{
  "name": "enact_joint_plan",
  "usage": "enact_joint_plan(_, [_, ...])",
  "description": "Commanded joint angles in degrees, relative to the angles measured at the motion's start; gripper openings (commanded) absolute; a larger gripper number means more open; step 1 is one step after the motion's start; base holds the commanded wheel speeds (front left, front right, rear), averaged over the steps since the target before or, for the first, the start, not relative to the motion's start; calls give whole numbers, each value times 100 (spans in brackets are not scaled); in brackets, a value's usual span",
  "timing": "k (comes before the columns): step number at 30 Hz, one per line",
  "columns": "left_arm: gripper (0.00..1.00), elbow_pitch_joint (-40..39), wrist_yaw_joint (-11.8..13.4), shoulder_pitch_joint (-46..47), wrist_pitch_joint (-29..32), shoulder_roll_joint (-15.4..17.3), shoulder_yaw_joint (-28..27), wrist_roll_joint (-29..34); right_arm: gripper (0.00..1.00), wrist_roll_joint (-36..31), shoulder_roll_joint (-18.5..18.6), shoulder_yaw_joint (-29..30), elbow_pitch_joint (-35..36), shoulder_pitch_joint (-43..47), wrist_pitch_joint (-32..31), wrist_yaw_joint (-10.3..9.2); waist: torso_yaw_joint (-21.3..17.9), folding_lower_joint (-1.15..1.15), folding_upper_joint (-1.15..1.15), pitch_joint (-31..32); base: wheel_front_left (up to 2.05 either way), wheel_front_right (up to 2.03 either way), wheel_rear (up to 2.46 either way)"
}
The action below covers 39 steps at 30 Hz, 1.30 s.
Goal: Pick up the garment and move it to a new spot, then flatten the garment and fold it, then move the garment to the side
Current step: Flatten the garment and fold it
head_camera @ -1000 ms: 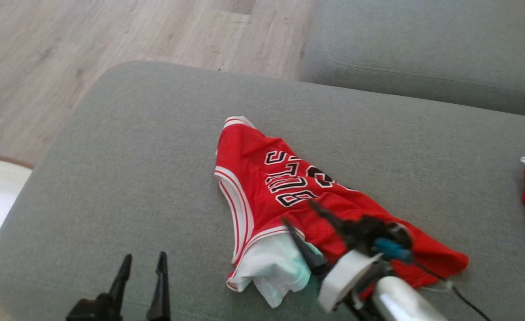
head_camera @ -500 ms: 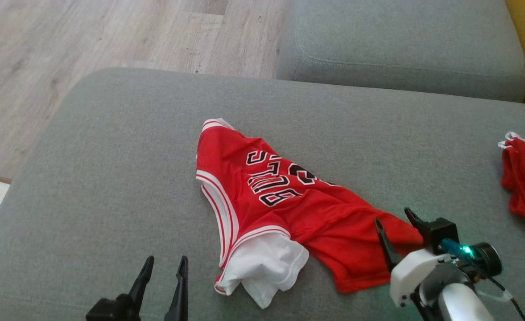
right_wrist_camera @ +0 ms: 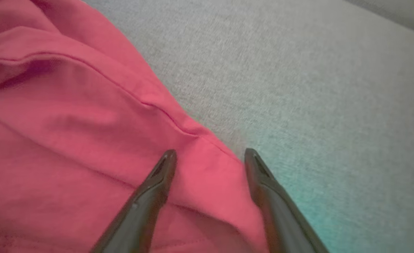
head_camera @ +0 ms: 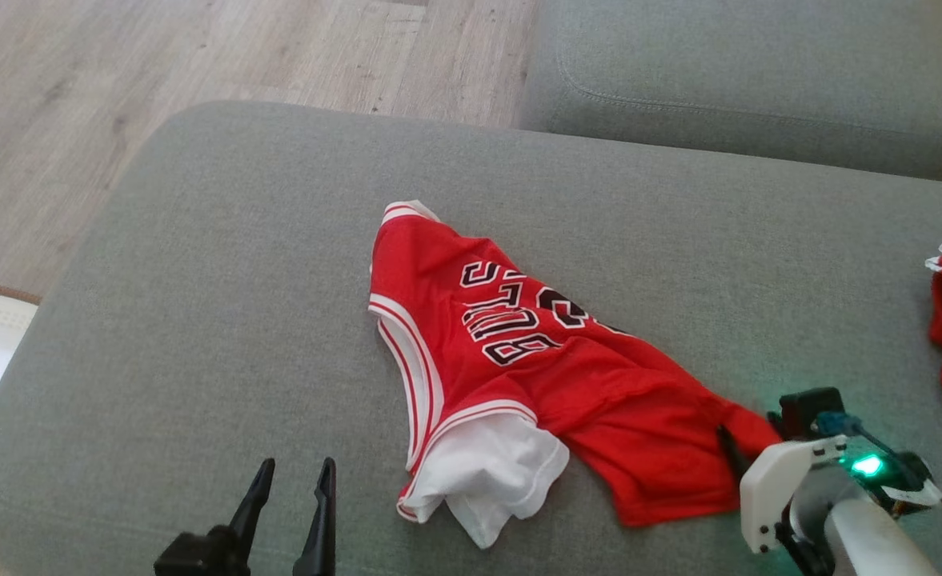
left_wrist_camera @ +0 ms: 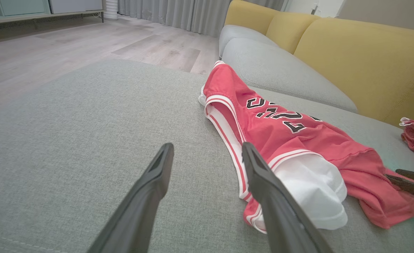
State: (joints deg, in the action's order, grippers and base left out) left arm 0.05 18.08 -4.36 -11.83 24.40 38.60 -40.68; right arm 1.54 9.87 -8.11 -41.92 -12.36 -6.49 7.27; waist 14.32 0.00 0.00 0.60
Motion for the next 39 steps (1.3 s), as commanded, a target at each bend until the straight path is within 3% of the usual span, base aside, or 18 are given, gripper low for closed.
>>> enact_joint_plan(1, [100,-123,0,333,-52,58,-214,54,50,202,68,-215,28,-234,-98,22,7,0,0,-9,0,0,0])
enact_joint_plan(2, [100,-123,5,335,-55,55,-213,55,36,305,76,-282,-42,-256,-164,22,10,0,0,-17,0,0,0])
enact_joint_plan(3, [100,-123,5,335,-55,55,-213,55,36,305,76,-282,-42,-256,-164,22,10,0,0,-17,0,0,0])
enact_joint_plan(4, [100,-122,9,338,-57,53,-212,57,25,407,86,-364,-98,-279,-219,22,10,0,0,-22,0,0,0])
enact_joint_plan(5, [100,-120,11,344,-58,54,-214,57,7,521,97,-433,-149,-304,-271,22,9,0,0,-25,0,0,0])
enact_joint_plan(6, [100,-116,11,351,-58,57,-217,55,0,635,109,-496,-186,-330,-310,22,6,0,0,-28,0,0,0])
enact_joint_plan(16, [100,-92,32,378,-77,75,-236,51,0,957,457,-626,-80,-909,199,22,-65,0,0,-40,0,0,0])
enact_joint_plan(23, [100,-79,34,393,-90,79,-242,41,0,460,710,-399,210,-1771,781,22,-171,0,0,-34,0,0,0])
enact_joint_plan(27, [100,-72,49,382,-104,74,-254,31,0,99,638,-411,385,-2021,1056,22,-258,0,0,-25,0,0,0])
enact_joint_plan(32, [100,-89,84,334,-138,48,-288,10,0,-100,437,-877,569,-1408,1241,22,-440,0,0,-61,0,0,0])
enact_joint_plan(39, [100,-124,115,316,-174,57,-351,7,0,-229,457,-1224,975,-390,1396,22,-684,0,0,-136,0,0,0])
